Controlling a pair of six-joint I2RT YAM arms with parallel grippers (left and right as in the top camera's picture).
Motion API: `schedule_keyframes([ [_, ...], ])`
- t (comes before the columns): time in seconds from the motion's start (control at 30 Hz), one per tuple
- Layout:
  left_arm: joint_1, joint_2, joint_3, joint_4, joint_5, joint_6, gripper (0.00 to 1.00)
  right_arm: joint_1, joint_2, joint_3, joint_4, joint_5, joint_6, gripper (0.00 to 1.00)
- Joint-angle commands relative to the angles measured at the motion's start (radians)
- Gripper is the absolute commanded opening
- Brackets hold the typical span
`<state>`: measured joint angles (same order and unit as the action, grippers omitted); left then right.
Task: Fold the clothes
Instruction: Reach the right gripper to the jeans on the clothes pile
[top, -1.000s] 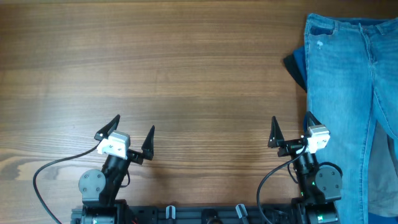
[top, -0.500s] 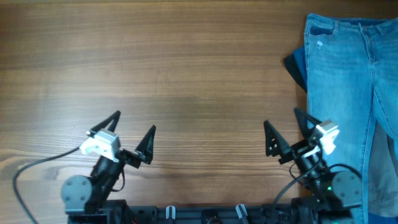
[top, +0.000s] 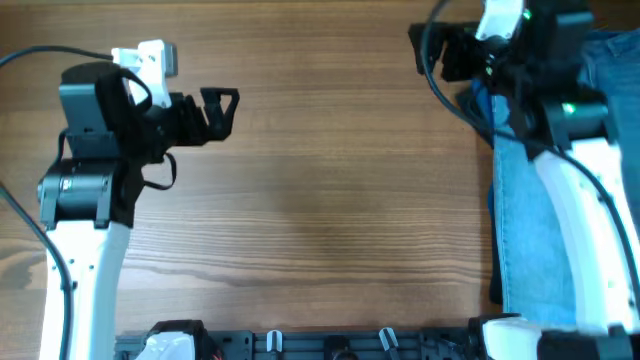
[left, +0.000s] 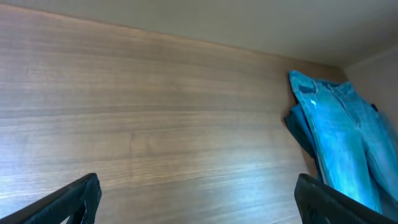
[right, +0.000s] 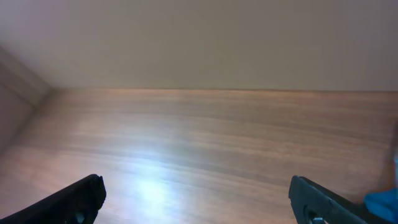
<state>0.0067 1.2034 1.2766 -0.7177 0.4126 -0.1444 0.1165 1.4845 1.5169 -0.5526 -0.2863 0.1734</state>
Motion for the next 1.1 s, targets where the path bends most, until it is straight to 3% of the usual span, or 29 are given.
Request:
schedule_keyframes([
  [0.0, 0.004, 0.023, 0.028, -0.011, 0.002, -0.006, 1.00, -0.067, 0.117, 0.029, 0.036, 0.243, 0.098, 1.00],
  [0.1, 0.005, 0.025, 0.028, -0.048, -0.021, -0.005, 1.00, -0.165, 0.256, 0.029, 0.112, 0.290, 0.232, 0.99],
  [0.17, 0.005, 0.026, 0.028, -0.062, -0.030, -0.005, 1.00, -0.206, 0.321, 0.029, 0.177, 0.306, 0.234, 0.90],
  [0.33, 0.003, 0.057, 0.027, -0.065, -0.029, -0.007, 1.00, -0.241, 0.540, 0.029, 0.245, 0.517, 0.218, 0.89],
  [0.47, 0.003, 0.172, 0.027, -0.068, -0.028, -0.021, 1.00, -0.241, 0.662, 0.029, 0.266, 0.549, 0.154, 0.87],
  [0.57, 0.003, 0.268, 0.027, -0.090, -0.017, -0.029, 1.00, -0.241, 0.700, 0.029, 0.276, 0.564, 0.141, 0.79],
  [0.7, 0.003, 0.325, 0.027, -0.099, 0.006, -0.028, 1.00, -0.242, 0.706, 0.029, 0.228, 0.565, 0.141, 0.61],
  [0.77, 0.003, 0.325, 0.027, -0.094, 0.006, -0.028, 1.00, -0.243, 0.708, 0.027, 0.189, 0.561, 0.145, 0.78],
  [0.87, 0.003, 0.325, 0.027, -0.095, 0.006, -0.028, 1.00, -0.244, 0.731, 0.027, 0.135, 0.560, 0.140, 0.75],
  [0.93, 0.003, 0.325, 0.027, -0.095, 0.006, -0.028, 1.00, -0.245, 0.735, 0.027, 0.140, 0.560, 0.132, 0.58],
  [1.0, 0.003, 0.325, 0.027, -0.095, 0.006, -0.028, 1.00, -0.246, 0.721, 0.028, 0.160, 0.560, 0.090, 0.15],
  [1.03, 0.003, 0.325, 0.027, -0.095, 0.006, -0.028, 1.00, -0.251, 0.700, 0.030, 0.159, 0.560, 0.092, 0.04],
  [1.07, 0.003, 0.325, 0.027, -0.095, 0.006, -0.028, 1.00, -0.256, 0.680, 0.031, 0.159, 0.560, 0.093, 0.04],
])
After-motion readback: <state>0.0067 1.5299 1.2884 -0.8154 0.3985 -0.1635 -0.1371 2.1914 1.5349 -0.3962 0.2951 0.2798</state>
